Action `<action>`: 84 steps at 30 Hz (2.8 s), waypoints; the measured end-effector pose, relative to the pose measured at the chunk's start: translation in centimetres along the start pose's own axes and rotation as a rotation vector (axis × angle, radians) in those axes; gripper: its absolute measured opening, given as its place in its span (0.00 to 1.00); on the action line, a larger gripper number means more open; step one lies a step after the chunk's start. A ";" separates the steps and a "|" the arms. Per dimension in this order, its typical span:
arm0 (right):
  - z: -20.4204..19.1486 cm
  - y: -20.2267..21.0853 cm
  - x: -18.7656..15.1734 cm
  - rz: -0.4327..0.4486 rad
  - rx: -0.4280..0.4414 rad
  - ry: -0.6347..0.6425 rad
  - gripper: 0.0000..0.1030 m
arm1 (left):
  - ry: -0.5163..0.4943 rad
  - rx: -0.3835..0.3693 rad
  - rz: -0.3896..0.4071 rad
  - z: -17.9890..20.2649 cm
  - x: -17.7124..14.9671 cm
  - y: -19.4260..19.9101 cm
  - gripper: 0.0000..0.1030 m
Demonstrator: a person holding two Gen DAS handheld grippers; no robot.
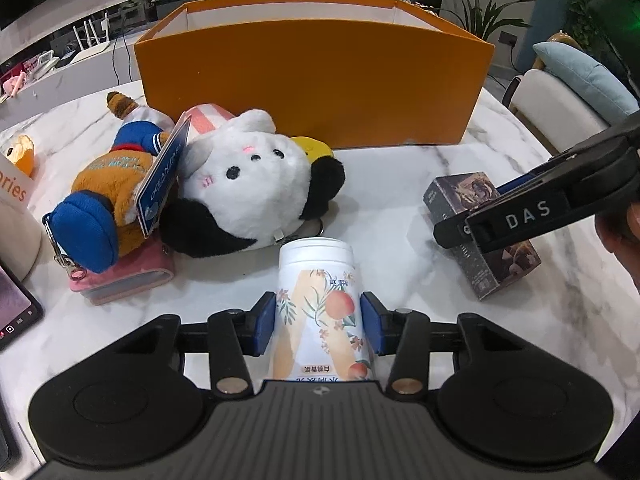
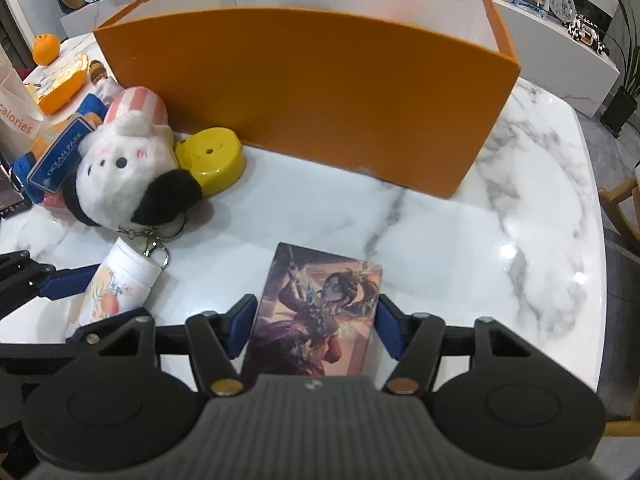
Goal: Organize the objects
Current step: 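Lift the can with left gripper while right gripper lifts the card toward the orange box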
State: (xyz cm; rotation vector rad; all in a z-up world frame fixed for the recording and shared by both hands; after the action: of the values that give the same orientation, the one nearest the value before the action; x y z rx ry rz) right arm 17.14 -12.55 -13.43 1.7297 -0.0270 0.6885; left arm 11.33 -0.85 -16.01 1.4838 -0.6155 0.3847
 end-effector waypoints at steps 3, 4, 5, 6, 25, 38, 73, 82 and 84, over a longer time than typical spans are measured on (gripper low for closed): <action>0.1 0.7 0.0 0.008 0.011 -0.007 0.63 | 0.013 -0.012 -0.004 0.0 0.1 0.1 0.51; 0.1 0.8 0.1 0.010 0.013 -0.009 0.62 | 0.018 -0.015 -0.003 0.0 0.1 0.1 0.51; 0.1 0.9 0.2 0.013 0.016 -0.012 0.62 | 0.019 -0.017 -0.002 0.0 0.2 0.2 0.51; 0.2 1.0 0.3 0.015 0.020 -0.015 0.62 | 0.018 -0.017 0.001 0.0 0.3 0.3 0.51; 0.2 2.8 1.8 0.064 0.056 -0.042 0.61 | 0.012 -0.025 0.053 0.6 2.0 1.6 0.51; -1.1 -0.8 -0.1 -0.015 0.046 0.090 0.60 | 0.001 -0.026 0.030 0.8 1.4 0.9 0.51; 1.2 10.0 5.3 0.234 0.085 -0.068 0.58 | -0.071 -0.037 0.165 3.1 6.9 5.5 0.51; 5.5 13.6 8.7 0.358 0.068 -0.199 0.58 | -0.104 -0.045 0.235 4.0 14.0 7.1 0.51; 6.2 14.1 9.4 0.376 0.065 -0.213 0.58 | -0.092 -0.046 0.256 3.9 15.8 7.1 0.51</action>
State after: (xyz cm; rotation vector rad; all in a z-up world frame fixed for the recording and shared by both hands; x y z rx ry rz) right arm 22.31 -18.94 2.61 1.8751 -0.4928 0.7794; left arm 19.05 -6.28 -0.97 1.3879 -0.8864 0.4979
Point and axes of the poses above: each gripper's, at about its wrist camera, not at the fingertips, and y roughly against the way its jaws point, z to its right, x to its top, the point moved 10 cm from there along -y, roughly the way its jaws point, and after that the axes turned 5 degrees about x, right-handed, at the moved point
